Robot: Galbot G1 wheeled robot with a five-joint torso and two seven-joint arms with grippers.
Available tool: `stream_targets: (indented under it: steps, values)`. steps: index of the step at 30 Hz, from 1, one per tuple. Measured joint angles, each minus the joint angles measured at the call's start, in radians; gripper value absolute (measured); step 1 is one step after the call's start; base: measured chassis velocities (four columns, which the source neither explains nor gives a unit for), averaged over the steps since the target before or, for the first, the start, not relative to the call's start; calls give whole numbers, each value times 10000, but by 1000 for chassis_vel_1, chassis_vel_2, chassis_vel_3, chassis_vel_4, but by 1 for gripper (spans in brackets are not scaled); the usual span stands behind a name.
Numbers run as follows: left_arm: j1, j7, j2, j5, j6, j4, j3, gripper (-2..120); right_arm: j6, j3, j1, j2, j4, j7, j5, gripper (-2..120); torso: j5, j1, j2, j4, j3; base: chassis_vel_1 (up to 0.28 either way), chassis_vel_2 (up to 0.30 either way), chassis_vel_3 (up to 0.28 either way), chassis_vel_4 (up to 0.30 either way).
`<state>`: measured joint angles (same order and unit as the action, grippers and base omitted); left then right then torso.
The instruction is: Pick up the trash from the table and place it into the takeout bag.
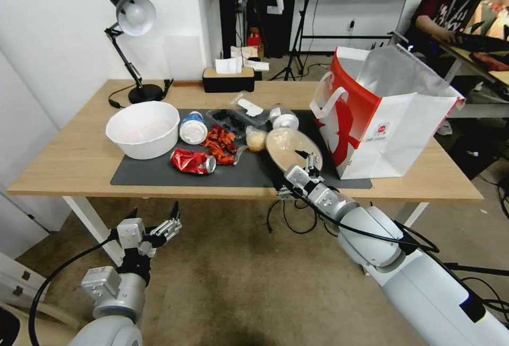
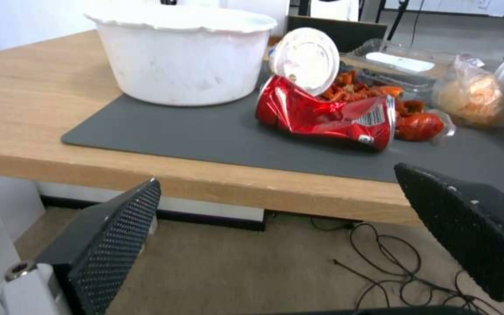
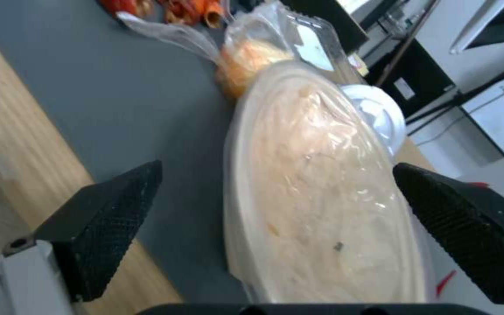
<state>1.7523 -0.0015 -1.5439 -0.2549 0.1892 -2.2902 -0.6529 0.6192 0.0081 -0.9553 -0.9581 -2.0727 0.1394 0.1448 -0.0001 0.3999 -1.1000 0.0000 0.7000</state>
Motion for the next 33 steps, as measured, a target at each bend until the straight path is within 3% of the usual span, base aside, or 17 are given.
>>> stream_targets:
  steps: [15, 33]
  values:
    - [-2, -12, 1, -4, -17, -18, -46, 100, 374, -251, 187, -112, 214, -567, 202, 100, 0, 0, 0, 0, 0, 0, 0, 0, 0]
    - [-203, -322, 52, 157, -205, 217, -29, 100, 437, -100, -102, 65, 170, -765, -268, 50, 1, 0, 0, 0, 0, 0, 0, 0, 0]
